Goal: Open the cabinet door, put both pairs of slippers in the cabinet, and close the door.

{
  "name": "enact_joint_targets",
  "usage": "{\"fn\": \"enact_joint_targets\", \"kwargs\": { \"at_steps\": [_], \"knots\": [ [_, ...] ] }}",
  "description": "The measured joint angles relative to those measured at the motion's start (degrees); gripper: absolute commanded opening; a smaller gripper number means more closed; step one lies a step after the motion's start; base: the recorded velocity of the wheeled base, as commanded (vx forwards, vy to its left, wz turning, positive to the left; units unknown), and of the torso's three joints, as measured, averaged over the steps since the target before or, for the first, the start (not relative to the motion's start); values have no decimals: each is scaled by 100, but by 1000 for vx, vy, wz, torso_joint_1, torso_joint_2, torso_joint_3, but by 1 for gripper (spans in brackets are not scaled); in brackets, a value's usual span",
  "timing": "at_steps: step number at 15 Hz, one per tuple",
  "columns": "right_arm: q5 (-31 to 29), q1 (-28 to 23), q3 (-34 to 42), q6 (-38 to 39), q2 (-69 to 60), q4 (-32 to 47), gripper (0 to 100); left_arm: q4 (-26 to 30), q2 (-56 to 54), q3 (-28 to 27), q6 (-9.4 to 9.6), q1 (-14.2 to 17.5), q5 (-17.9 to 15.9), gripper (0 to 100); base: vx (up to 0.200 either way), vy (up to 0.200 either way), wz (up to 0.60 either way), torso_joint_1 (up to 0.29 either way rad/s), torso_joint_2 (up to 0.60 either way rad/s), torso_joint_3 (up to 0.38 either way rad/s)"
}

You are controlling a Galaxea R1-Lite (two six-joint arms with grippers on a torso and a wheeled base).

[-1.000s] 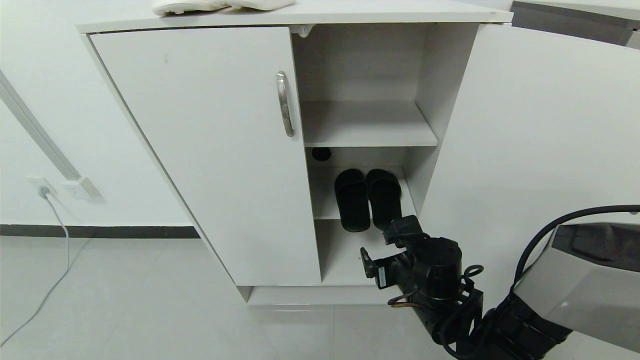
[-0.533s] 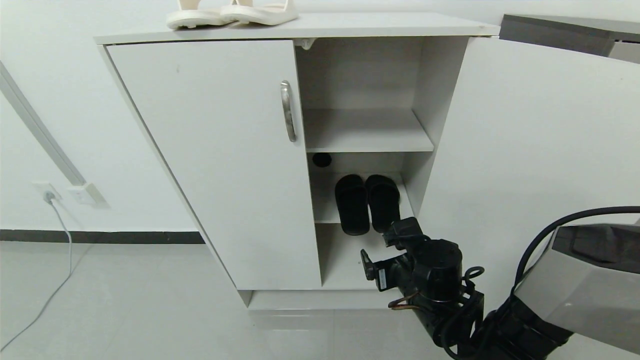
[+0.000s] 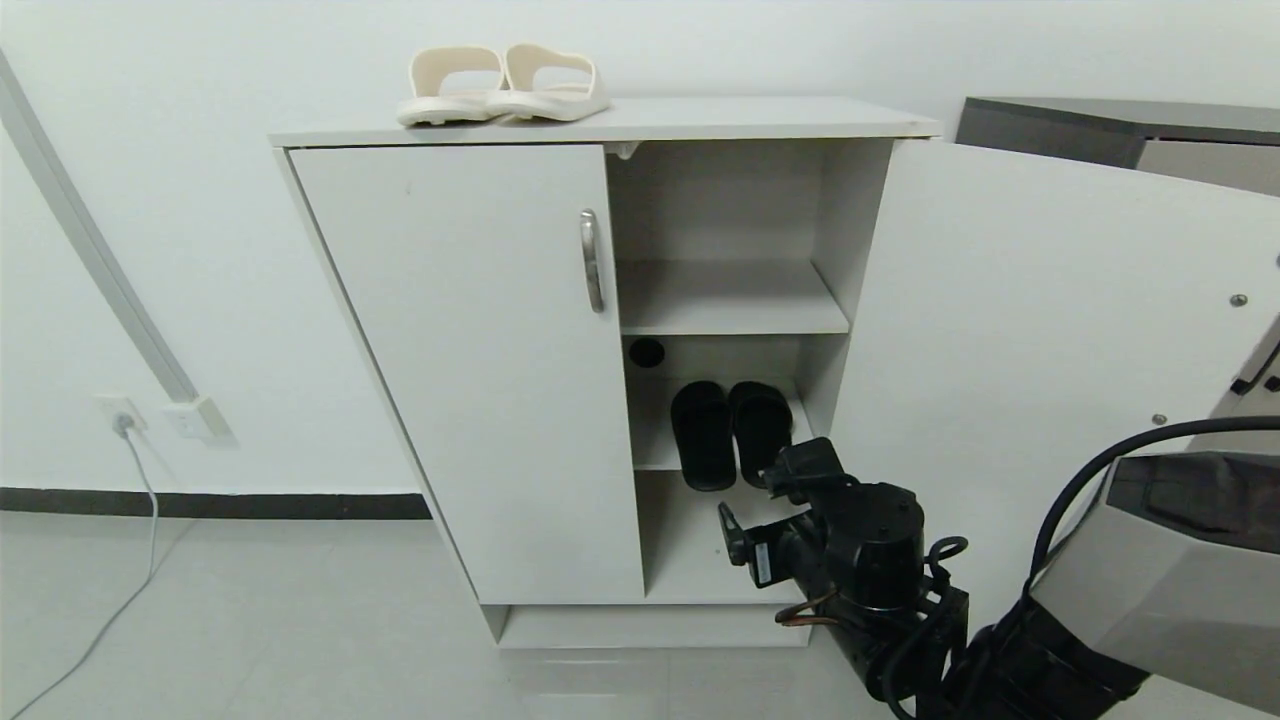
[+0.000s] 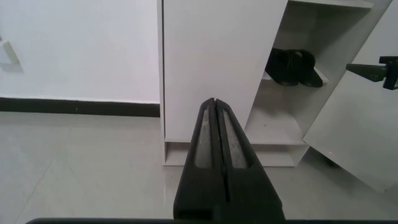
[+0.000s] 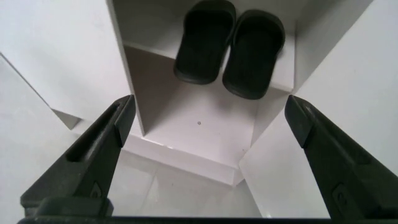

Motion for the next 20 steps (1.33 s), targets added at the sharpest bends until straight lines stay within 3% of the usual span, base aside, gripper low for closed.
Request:
{"fn": "enact_joint_targets", "kwargs": {
  "at_steps": [11,20],
  "knots": [
    [9,0,94,-11,132,-199,100,0,0,0,-2,0,2,0,0,0,0,0,0,0],
    [4,-5,173,-17,254,-443,100,0,0,0,9,-9,2,0,0,200,0,1,4,2]
  ]
}}
